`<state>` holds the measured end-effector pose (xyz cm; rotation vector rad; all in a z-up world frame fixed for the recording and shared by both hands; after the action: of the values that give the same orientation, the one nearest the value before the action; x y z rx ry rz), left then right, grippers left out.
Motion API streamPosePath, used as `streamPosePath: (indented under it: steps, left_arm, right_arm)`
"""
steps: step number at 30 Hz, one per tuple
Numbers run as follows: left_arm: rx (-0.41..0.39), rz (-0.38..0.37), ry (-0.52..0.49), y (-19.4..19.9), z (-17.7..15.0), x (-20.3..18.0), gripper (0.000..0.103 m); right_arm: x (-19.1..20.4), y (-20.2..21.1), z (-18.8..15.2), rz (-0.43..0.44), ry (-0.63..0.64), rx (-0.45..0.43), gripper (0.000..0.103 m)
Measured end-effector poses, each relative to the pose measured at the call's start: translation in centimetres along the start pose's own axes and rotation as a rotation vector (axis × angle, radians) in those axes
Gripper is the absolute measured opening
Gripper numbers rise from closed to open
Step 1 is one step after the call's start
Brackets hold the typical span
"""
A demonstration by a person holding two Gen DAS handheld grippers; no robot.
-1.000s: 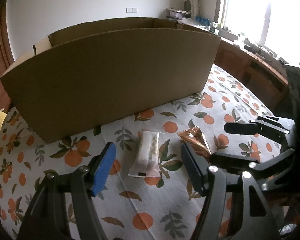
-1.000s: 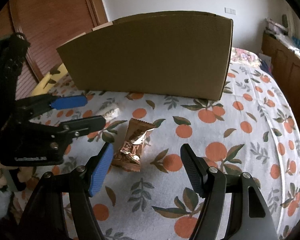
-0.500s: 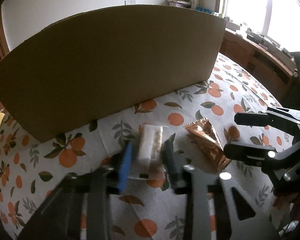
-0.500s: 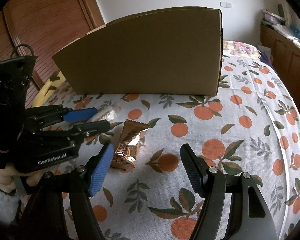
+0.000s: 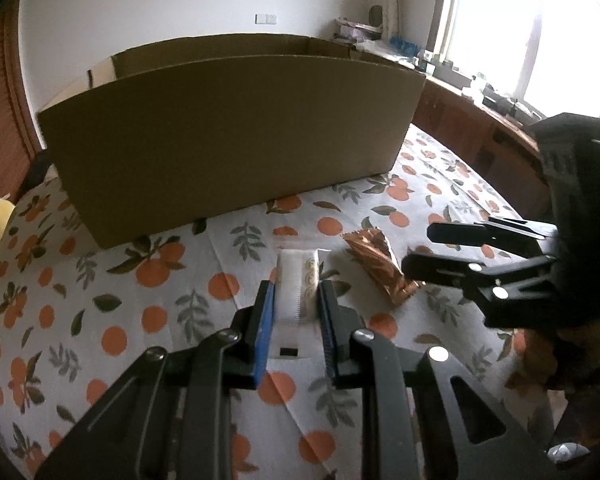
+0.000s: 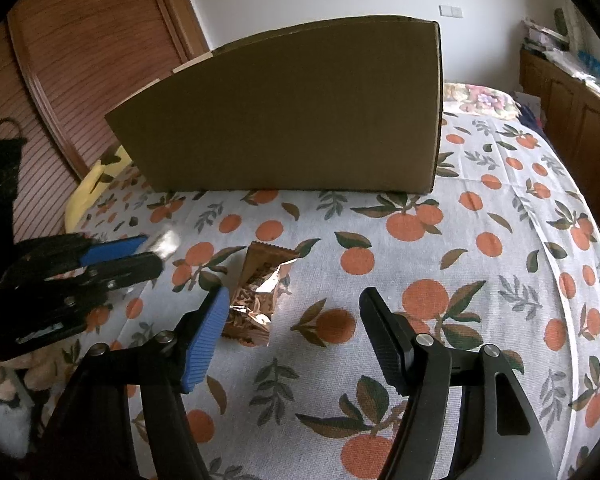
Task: Organize snacks
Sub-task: 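Close the left gripper on the white packet while the right grasps the brown-gold candy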
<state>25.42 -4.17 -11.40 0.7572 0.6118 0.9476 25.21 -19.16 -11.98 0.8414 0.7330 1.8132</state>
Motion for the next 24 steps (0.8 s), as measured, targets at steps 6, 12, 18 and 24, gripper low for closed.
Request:
streamPosePath:
  steps: [6,12,18,24]
  left_arm:
    - [-0.013,0.006,0.015,1.2,-1.0,-0.2,0.02]
    - [-0.024,0.004,0.025,2.2,-1.6,-0.4,0.02]
    - [-0.032,0.018,0.033,2.8,-2.0,0.1,0.02]
    - [-0.028,0.021,0.03,3.0,-2.4,0.1,0.02]
  right_arm:
    - [1.5,-0.1,0.5,-0.07,0.071,-0.004,0.066]
    - [2.7,-0.5,1.4,-0.077,0.084,0.01,0.065]
    - [3.4,-2.4,1.7,-0.093,0.086,0.061,0.057]
    - [4.1,-3.4,1.9,-0.128,0.117,0.079,0.047]
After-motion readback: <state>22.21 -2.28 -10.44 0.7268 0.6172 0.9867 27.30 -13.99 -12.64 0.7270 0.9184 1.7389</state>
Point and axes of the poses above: each gripper's, at about its wrist camera, not at the fingertips, and y roughly against the way its jaws point, x to its left, z to its top, the point moved 2 cm from there along -y, roughly the way its jaws point, and after that the axes turned 6 degrees about x, right-handed, at the moved point
